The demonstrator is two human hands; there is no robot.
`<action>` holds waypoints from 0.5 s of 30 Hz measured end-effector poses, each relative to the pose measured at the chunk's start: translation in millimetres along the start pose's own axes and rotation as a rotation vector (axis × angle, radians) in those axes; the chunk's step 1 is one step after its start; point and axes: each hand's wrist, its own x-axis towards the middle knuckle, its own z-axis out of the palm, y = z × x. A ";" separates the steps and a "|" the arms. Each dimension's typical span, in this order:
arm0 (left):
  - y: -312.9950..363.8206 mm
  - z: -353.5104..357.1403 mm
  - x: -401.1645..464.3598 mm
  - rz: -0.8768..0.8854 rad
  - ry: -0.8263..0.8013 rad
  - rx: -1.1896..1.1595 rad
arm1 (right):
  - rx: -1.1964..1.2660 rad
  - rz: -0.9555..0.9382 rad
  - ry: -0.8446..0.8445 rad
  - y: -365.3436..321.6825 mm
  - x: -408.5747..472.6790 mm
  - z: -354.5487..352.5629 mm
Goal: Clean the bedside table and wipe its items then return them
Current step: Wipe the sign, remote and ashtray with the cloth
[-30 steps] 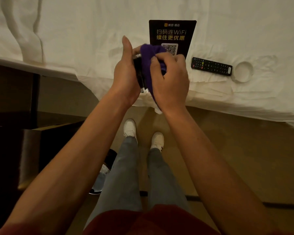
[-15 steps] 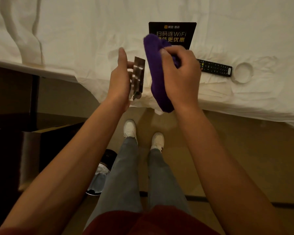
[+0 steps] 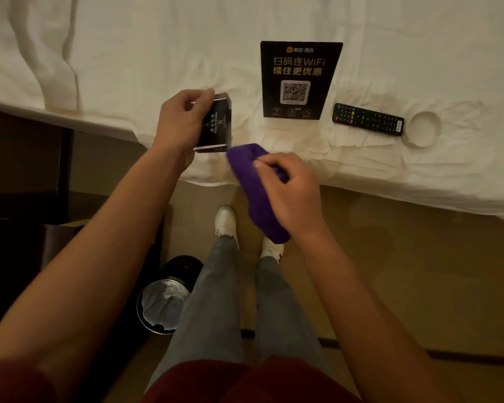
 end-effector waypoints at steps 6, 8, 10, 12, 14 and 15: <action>13.3 10.5 40.0 0.468 -0.048 0.720 | 0.066 0.187 0.175 31.1 23.0 -40.1; 18.9 21.7 55.0 0.589 -0.112 0.964 | 0.064 0.187 0.184 35.7 28.6 -48.3; 23.2 33.6 67.4 0.684 -0.195 1.169 | 0.069 0.185 0.194 39.5 31.7 -53.0; 23.8 42.4 77.5 0.757 -0.311 1.323 | 0.083 0.189 0.198 43.4 33.3 -54.0; 20.8 45.6 85.4 0.816 -0.413 1.443 | 0.096 0.193 0.195 48.1 33.2 -52.5; 18.3 45.4 88.7 0.841 -0.445 1.488 | 0.101 0.195 0.192 51.1 33.2 -51.9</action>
